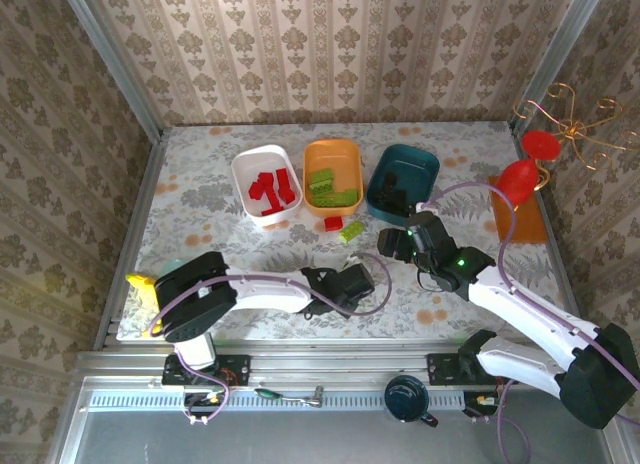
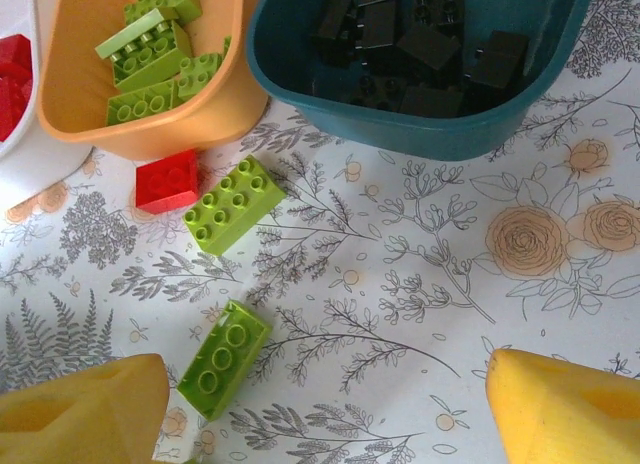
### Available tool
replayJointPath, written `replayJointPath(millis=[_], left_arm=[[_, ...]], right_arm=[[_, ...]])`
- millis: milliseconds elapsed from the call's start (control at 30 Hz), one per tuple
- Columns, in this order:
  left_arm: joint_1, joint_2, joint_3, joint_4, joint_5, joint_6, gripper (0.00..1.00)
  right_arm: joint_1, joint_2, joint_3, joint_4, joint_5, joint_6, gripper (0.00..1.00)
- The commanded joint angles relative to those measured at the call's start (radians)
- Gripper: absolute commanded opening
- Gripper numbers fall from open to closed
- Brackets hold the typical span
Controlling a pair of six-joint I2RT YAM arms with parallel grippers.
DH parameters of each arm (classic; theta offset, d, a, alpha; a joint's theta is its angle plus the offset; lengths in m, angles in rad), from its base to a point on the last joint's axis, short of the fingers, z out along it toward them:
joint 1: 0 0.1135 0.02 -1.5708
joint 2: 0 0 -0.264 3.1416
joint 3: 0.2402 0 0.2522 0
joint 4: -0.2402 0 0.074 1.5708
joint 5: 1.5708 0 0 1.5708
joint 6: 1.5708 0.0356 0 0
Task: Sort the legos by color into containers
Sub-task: Pick up the lego from the middle-left of the table.
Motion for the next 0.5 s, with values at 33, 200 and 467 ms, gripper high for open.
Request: replayJointPath(millis=[33, 200, 467], left_arm=[[-0.005, -0.145, -0.071, 0.015, -0.023, -0.052, 0.28], [0.046, -0.300, -0.105, -0.029, -0.043, -0.032, 0.27], [0.327, -0.423, -0.081, 0.072, 0.147, 0.040, 0.28]], right_arm=[[-0.001, -0.010, -0.021, -0.004, 0.025, 0.021, 0.84], [-0.001, 0.000, -0.042, 0.021, 0.007, 0.029, 0.84], [0.004, 0.058, -0.062, 0.068, -0.033, 0.046, 0.84]])
